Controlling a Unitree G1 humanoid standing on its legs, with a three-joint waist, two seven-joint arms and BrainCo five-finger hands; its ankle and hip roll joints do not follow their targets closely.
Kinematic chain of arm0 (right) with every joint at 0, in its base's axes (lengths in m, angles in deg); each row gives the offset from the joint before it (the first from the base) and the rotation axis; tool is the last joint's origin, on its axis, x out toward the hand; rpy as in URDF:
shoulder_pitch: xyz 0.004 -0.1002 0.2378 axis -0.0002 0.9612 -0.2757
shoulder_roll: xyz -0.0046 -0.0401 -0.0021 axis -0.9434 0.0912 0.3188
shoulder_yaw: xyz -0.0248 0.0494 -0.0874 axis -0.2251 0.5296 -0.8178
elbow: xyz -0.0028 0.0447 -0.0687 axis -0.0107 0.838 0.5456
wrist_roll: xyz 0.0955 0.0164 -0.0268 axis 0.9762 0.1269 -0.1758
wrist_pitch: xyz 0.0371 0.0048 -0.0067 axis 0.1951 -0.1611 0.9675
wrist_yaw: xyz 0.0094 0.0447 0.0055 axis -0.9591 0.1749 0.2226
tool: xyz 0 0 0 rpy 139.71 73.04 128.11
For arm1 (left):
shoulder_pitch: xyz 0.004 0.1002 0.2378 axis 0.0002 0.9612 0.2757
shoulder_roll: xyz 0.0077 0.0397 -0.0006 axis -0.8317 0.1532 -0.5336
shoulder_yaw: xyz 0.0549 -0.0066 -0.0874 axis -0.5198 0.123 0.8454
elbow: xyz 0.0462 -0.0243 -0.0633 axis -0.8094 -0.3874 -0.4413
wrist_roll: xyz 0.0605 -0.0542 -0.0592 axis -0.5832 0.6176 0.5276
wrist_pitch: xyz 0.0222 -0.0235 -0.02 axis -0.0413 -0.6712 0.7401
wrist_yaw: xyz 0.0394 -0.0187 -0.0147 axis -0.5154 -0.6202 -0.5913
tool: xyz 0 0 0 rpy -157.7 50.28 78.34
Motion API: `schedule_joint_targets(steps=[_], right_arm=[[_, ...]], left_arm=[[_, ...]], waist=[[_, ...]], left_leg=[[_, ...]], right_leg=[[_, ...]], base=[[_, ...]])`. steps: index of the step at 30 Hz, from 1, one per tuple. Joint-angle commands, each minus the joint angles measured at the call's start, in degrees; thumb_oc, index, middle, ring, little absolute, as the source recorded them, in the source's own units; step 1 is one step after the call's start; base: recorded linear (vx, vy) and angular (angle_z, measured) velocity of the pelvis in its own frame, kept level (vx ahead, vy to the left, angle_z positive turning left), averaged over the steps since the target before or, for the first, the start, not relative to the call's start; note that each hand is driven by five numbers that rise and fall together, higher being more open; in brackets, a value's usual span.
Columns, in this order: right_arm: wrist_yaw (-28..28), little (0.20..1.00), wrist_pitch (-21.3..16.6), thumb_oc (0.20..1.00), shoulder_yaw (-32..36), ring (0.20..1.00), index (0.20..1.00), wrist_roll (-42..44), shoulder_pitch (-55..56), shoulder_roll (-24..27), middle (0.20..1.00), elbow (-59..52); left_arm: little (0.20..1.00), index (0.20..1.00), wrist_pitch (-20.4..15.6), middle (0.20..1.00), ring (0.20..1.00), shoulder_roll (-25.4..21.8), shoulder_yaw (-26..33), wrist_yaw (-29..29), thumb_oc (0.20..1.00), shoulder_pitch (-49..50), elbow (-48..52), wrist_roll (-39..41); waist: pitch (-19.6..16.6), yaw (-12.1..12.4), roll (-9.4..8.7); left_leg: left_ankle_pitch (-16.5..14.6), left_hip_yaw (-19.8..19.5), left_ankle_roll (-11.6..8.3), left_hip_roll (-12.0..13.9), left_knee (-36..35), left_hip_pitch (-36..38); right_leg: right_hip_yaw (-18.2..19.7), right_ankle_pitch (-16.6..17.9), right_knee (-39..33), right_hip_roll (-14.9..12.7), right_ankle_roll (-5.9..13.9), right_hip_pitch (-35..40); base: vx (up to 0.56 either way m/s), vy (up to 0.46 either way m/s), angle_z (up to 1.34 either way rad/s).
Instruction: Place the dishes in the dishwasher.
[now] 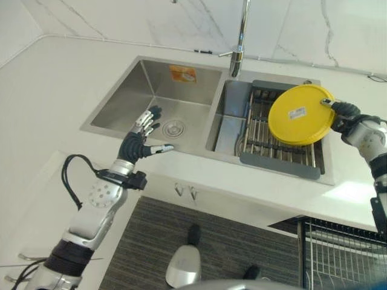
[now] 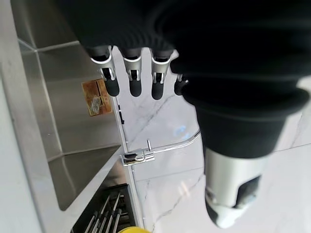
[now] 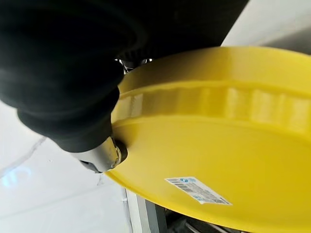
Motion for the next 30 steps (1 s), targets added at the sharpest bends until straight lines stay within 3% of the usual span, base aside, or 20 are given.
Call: schedule_joint_targets(steps=[1, 4, 12, 19, 22, 25, 26, 30], right_arm=[[-2.2, 0.200, -2.4, 0.200, 0.8, 0.200, 0.200, 4.8, -3.1, 1.7, 0.200, -2.7], [-3.7, 0.200, -4.7, 0.200, 0.2, 0.200, 0.200, 1.2, -1.8, 1.4, 0.200, -4.5], [-0.8, 0.200, -12.0, 0.200, 5.4, 0.200, 0.200, 6.6, 3.2, 0.5, 0.200, -10.8], [4.6, 0.200, -21.2, 0.200, 13.3, 0.200, 0.200, 9.1, 15.0, -3.4, 0.200, -32.2], [7.2, 0.200, -21.7, 0.200, 15.0, 0.200, 0.200, 6.0, 19.8, -5.4, 0.200, -41.6], [8.3, 0.200, -21.0, 0.200, 15.2, 0.200, 0.200, 3.2, 24.8, -8.3, 0.200, -50.1], [8.4, 0.200, -21.2, 0.200, 14.2, 0.200, 0.200, -0.1, 28.8, -12.9, 0.200, -56.6], [7.7, 0.200, -22.0, 0.200, 16.6, 0.200, 0.200, -2.7, 38.7, -17.1, 0.200, -65.7]], left_arm=[[1.000, 1.000, -1.3, 1.000, 1.000, -0.5, -1.0, -0.5, 1.000, -0.8, 1.5, 2.7], [1.000, 1.000, -1.2, 1.000, 1.000, 0.0, -1.2, -1.1, 1.000, -0.4, 1.3, 2.5], [1.000, 1.000, -1.7, 1.000, 1.000, 1.3, -2.0, -3.7, 1.000, 1.0, 1.4, 1.8], [1.000, 1.000, -5.1, 1.000, 1.000, 3.2, -1.0, -4.9, 1.000, 5.0, 2.8, -0.6], [1.000, 1.000, -6.7, 1.000, 1.000, 4.8, 0.3, -5.3, 1.000, 6.9, 4.1, -0.6], [1.000, 1.000, -8.2, 1.000, 1.000, 7.2, 1.6, -5.0, 1.000, 9.4, 5.8, -1.6], [1.000, 1.000, -9.6, 1.000, 1.000, 9.3, 3.4, -4.0, 1.000, 10.9, 6.6, -2.0], [1.000, 1.000, -11.3, 1.000, 1.000, 10.8, 4.6, -4.0, 1.000, 10.9, 6.8, -6.3]], waist=[[-3.3, 2.0, -0.02], [-3.9, 2.0, -0.34], [-5.0, 1.9, -1.02], [-6.0, 0.6, -1.82], [-6.1, -0.5, -1.72], [-4.7, -0.4, -2.17], [-4.2, -1.0, -3.02], [-4.5, -4.9, -2.86]], left_leg=[[-7.2, 1.5, -1.69, -0.1, -0.2, 5.1], [-7.2, 1.5, -1.75, -0.1, -0.2, 5.5], [-7.6, 1.4, -1.84, 0.1, -0.2, 6.7], [-8.2, 2.9, -1.93, 1.2, -0.2, 8.7], [-7.9, 5.1, -1.90, 1.4, -0.2, 9.9], [-9.7, 1.4, -1.50, -0.1, 5.9, 8.7], [-13.5, -1.7, 0.81, -3.0, 10.2, 6.9], [-12.6, 1.9, 2.83, -3.4, 3.8, 10.3]], right_leg=[[3.5, -0.5, 0.1, -0.5, -0.72, -1.9], [3.3, -0.6, 0.1, -0.5, -0.66, -1.4], [2.6, -1.3, 0.1, -0.2, -0.68, 0.1], [1.9, -2.1, 0.1, 0.7, -1.15, 1.3], [2.5, -2.0, 0.1, 1.1, -1.38, 1.1], [5.2, -1.5, 0.1, 0.3, -1.68, 1.2], [9.2, -0.6, 0.1, -0.7, -1.13, 0.2], [13.1, 2.7, 0.1, -2.1, 2.24, -2.2]], base=[[0.02, 0.041, 0.03], [0.01, 0.030, 0.05], [0.00, 0.010, 0.01], [-0.03, -0.058, 0.03], [-0.03, 0.063, -0.03], [-0.11, 0.216, -0.18], [-0.17, 0.432, -0.78], [-0.06, 0.369, -1.03]])
